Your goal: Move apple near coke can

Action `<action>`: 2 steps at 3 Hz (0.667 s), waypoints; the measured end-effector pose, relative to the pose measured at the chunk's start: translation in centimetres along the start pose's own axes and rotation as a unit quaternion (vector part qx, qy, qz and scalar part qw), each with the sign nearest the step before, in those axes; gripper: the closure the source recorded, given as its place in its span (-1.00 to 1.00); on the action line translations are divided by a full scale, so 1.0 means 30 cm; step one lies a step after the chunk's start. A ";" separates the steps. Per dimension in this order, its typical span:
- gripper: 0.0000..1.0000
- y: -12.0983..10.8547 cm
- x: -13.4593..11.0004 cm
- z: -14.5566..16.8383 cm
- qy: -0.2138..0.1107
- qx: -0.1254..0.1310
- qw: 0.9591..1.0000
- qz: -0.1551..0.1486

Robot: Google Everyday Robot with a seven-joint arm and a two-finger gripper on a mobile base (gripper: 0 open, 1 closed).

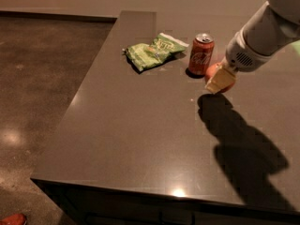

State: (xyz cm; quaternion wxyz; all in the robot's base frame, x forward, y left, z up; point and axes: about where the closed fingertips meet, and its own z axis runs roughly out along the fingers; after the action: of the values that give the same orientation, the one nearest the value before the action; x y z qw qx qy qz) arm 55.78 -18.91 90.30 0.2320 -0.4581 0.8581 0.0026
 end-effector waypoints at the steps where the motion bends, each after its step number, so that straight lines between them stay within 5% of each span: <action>1: 1.00 -0.083 0.032 0.014 0.000 0.019 1.000 0.025; 2: 1.00 -0.129 0.047 0.049 -0.007 0.023 0.999 0.043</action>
Offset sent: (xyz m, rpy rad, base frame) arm 0.0455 -0.0423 -0.0205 0.0510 -0.0317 -0.1333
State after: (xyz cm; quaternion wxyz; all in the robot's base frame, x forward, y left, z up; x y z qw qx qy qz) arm 58.74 -21.94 89.25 0.2478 -0.4151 0.8754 -0.0040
